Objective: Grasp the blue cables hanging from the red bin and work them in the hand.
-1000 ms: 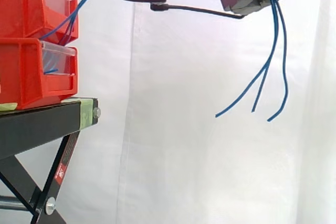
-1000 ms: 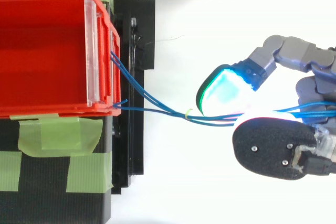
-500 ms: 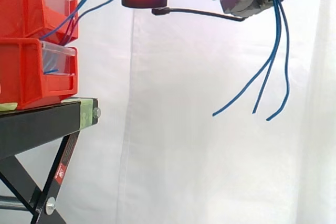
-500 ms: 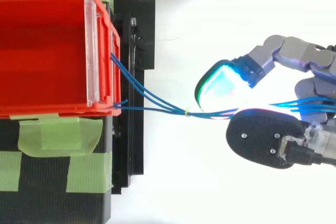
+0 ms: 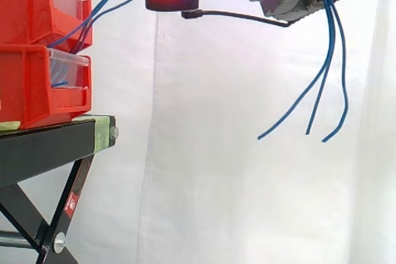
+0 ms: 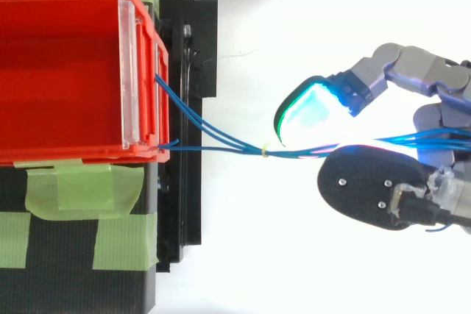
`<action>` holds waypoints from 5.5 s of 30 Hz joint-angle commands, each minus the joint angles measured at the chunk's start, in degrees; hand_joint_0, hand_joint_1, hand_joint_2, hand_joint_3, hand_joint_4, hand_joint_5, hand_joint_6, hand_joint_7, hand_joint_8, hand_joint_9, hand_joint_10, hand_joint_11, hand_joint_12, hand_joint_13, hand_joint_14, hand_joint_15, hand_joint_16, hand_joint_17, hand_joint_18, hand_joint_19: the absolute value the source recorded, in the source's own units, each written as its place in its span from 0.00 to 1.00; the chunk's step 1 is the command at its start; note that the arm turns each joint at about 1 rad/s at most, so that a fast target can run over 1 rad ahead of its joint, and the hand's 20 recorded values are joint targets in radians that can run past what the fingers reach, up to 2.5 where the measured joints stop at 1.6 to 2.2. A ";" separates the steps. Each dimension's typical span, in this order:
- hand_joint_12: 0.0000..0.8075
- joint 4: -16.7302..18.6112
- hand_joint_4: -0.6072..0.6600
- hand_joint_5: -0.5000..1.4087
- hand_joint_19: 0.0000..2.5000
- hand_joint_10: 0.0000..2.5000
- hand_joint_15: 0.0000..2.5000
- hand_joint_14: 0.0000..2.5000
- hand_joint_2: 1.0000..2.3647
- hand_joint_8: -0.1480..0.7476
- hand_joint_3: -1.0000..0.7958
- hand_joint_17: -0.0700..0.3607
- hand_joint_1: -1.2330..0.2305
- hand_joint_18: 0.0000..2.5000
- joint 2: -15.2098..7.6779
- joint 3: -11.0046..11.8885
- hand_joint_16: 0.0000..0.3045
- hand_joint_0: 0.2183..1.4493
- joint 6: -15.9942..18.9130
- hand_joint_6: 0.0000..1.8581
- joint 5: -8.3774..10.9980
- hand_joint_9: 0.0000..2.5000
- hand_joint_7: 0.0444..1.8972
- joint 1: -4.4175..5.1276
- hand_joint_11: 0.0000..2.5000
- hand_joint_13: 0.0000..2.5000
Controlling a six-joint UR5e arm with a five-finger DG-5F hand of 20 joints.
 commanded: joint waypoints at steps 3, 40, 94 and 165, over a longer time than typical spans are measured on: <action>0.57 0.00 0.76 0.42 0.50 1.00 0.52 1.00 0.02 0.70 0.30 0.44 0.42 0.64 0.00 -0.05 0.17 0.60 0.00 0.01 0.05 0.29 0.62 -0.02 1.00 0.40; 0.59 0.53 0.75 0.44 0.48 1.00 0.55 1.00 0.02 0.67 0.54 0.45 0.43 0.63 0.00 -0.05 0.18 0.62 -0.44 0.01 0.05 0.31 0.63 0.24 1.00 0.41; 0.59 2.37 0.70 0.40 0.17 1.00 0.49 1.00 0.03 0.67 0.87 0.44 0.40 0.35 0.00 -0.05 0.17 0.85 -1.05 0.01 0.75 0.17 0.62 0.33 1.00 0.30; 0.59 2.81 0.77 0.44 0.46 1.00 0.55 1.00 0.02 0.69 0.38 0.43 0.44 0.61 0.00 -0.05 0.17 0.67 -1.05 0.00 1.72 0.26 0.66 1.12 1.00 0.39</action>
